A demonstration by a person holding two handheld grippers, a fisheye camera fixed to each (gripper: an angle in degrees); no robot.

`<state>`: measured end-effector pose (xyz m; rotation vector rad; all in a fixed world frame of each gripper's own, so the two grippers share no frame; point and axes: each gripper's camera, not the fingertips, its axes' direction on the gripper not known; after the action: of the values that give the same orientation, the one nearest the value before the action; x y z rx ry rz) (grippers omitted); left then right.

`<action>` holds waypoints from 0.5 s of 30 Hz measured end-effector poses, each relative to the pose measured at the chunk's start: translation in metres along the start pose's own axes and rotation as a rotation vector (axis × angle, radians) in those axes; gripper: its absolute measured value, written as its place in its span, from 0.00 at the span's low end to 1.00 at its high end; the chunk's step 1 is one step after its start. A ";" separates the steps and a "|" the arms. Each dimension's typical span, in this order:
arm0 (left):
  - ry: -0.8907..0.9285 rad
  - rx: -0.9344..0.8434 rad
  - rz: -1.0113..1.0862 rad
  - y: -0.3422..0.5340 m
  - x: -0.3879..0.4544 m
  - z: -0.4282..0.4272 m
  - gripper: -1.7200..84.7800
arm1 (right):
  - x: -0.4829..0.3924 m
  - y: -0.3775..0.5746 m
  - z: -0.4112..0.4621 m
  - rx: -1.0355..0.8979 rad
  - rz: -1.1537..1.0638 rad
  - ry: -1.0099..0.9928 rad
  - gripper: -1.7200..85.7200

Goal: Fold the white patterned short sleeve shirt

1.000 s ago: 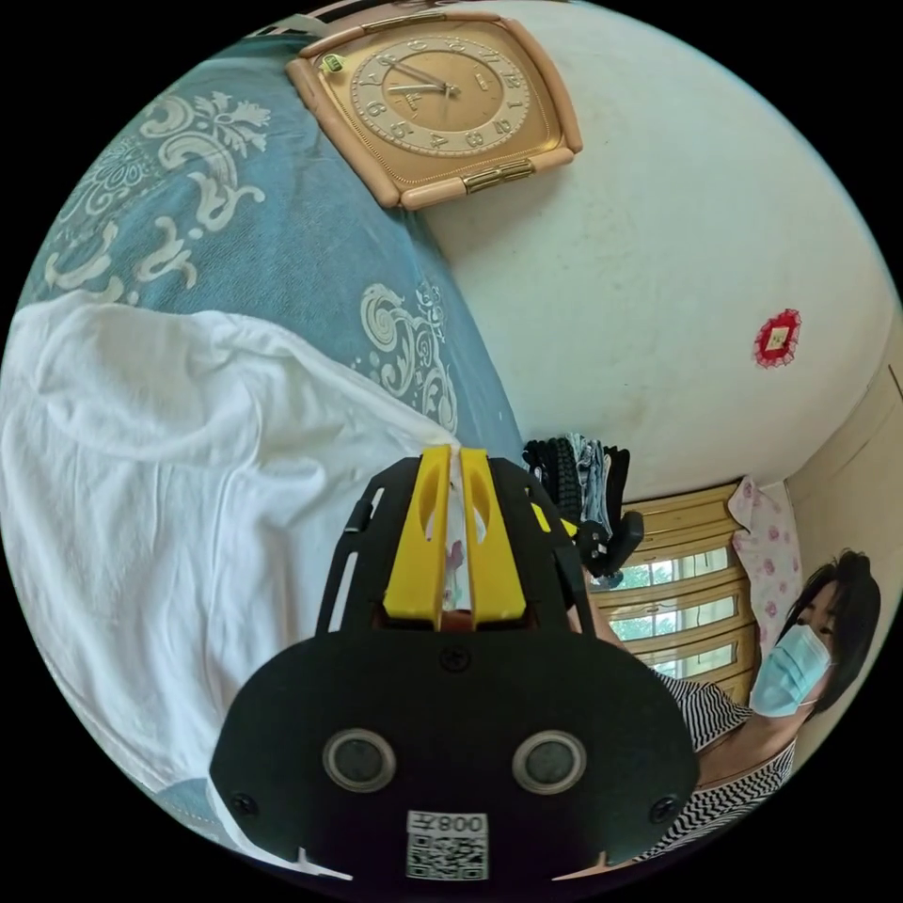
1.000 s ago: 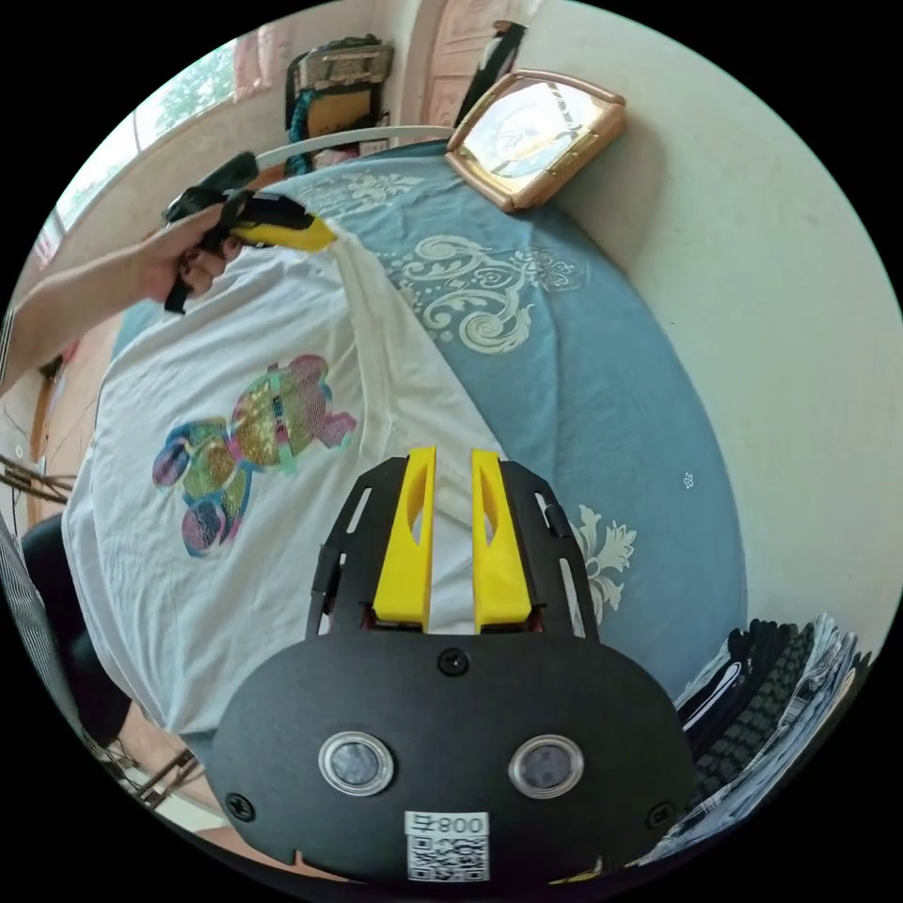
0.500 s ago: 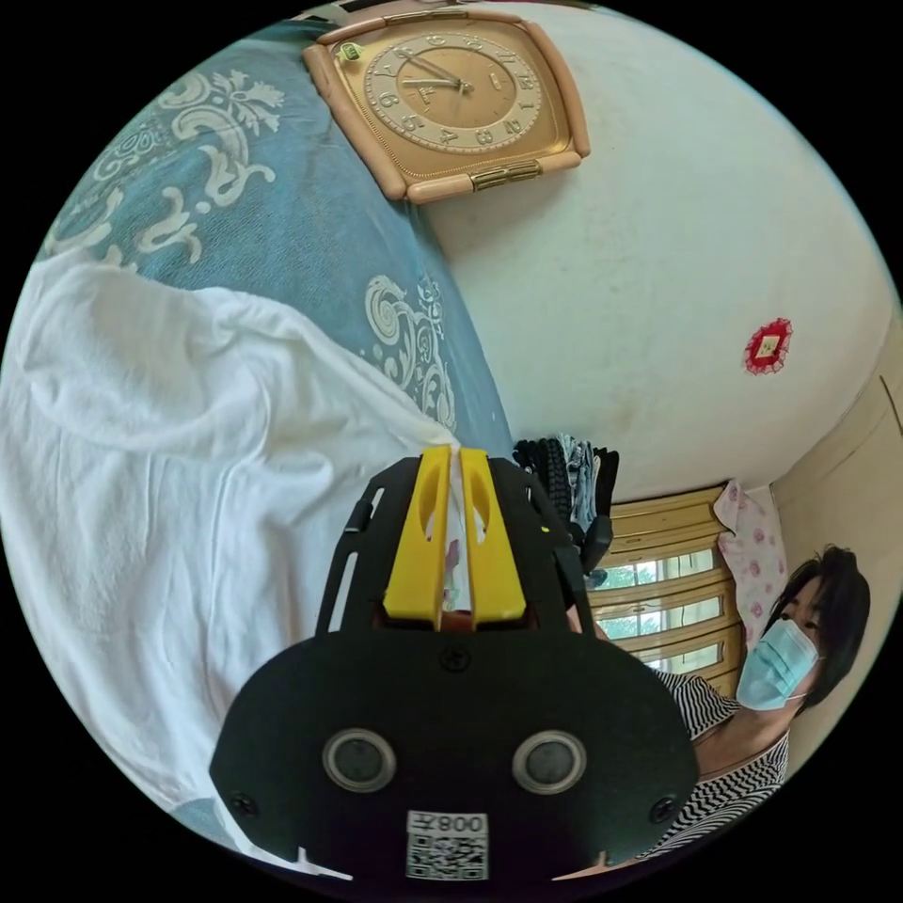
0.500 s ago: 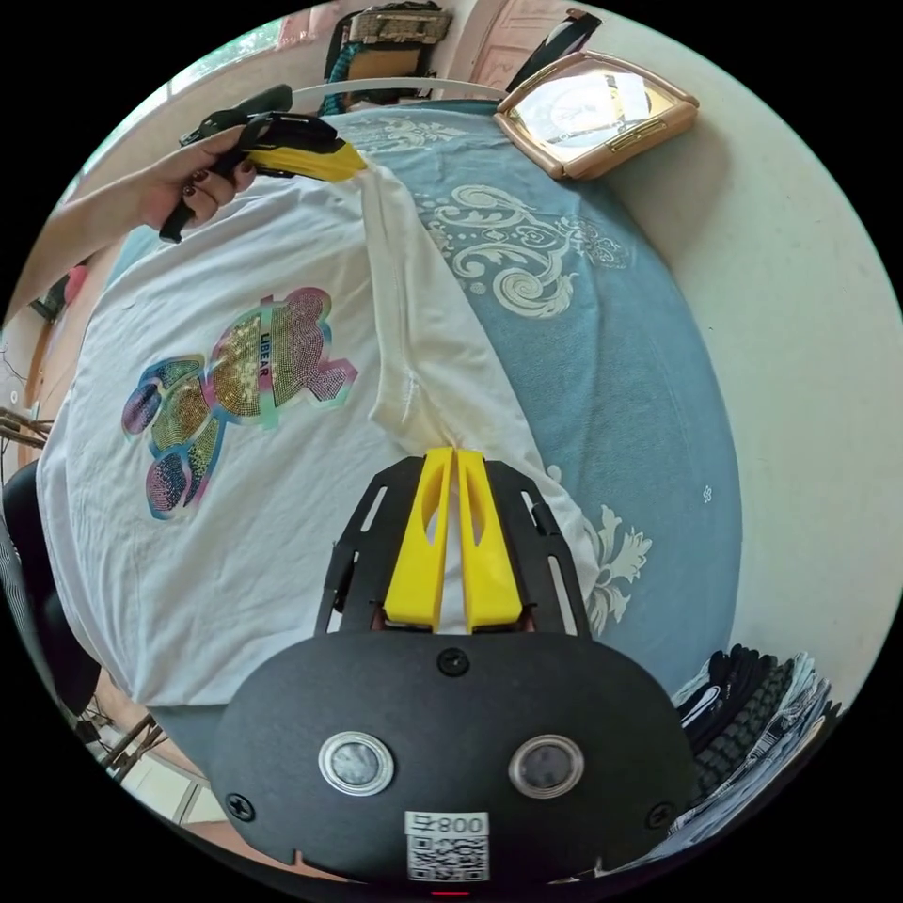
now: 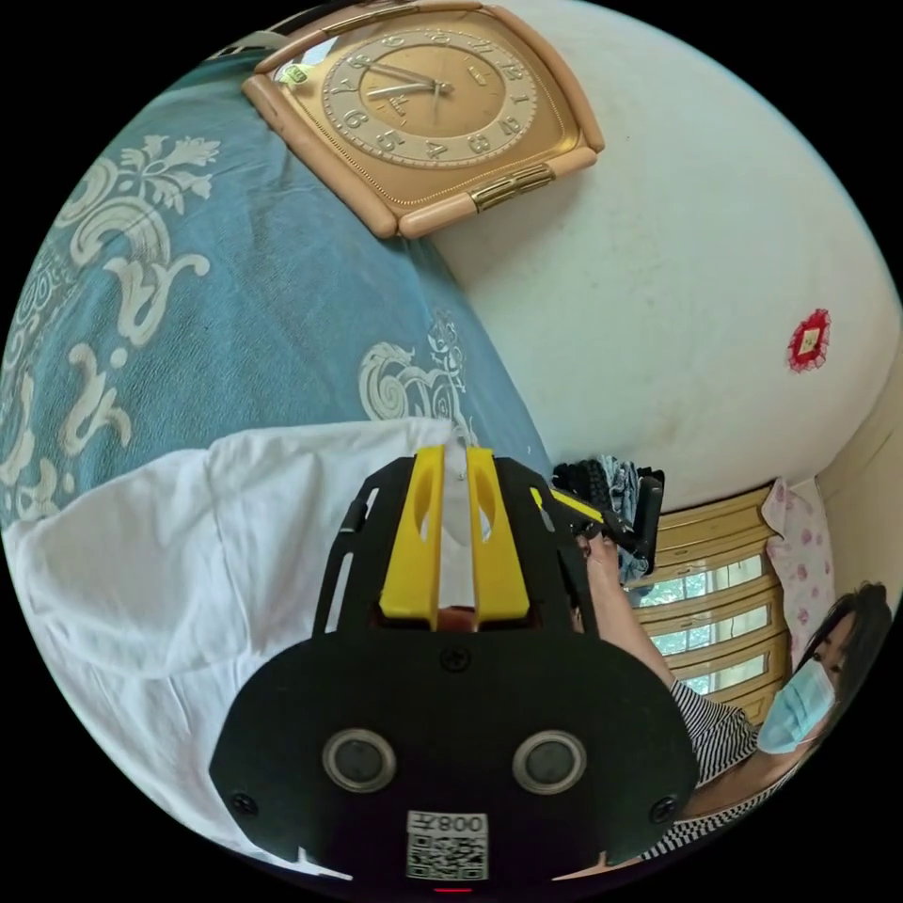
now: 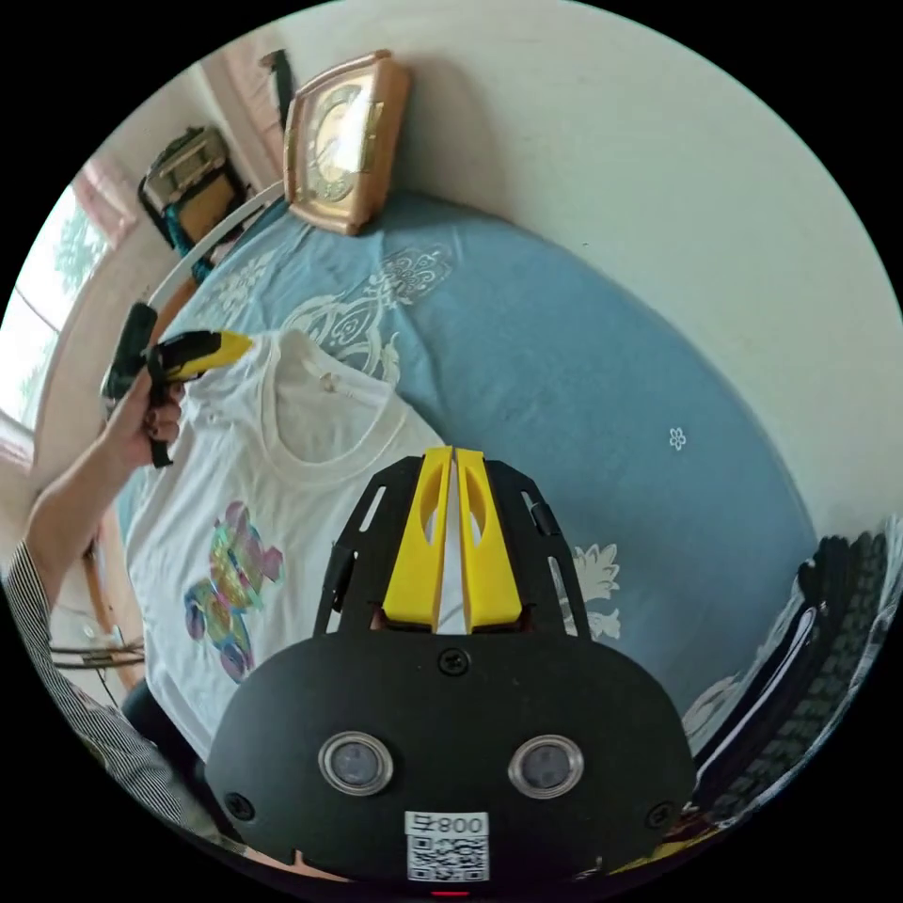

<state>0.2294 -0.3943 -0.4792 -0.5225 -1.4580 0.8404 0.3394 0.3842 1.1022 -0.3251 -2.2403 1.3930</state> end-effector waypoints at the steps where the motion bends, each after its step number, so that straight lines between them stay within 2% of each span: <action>1: 0.014 0.020 0.013 0.002 0.001 -0.003 0.09 | 0.007 0.003 0.000 0.010 0.025 -0.011 0.03; 5: 0.024 0.072 0.054 0.012 0.006 -0.021 0.09 | 0.053 0.043 -0.008 0.091 0.133 -0.088 0.05; 9: 0.049 0.029 0.121 0.035 0.017 -0.043 0.10 | 0.081 0.123 -0.037 0.201 0.158 -0.160 0.07; 13: -0.020 0.035 0.160 0.078 0.023 -0.095 0.11 | 0.093 0.208 -0.050 0.209 0.225 -0.134 0.08; 15: -0.084 0.073 0.153 0.098 0.022 -0.123 0.11 | 0.101 0.265 -0.050 0.207 0.327 -0.144 0.09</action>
<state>0.3312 -0.2941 -0.5491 -0.5548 -1.4714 1.0432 0.2659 0.5875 0.9126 -0.5540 -2.1991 1.8551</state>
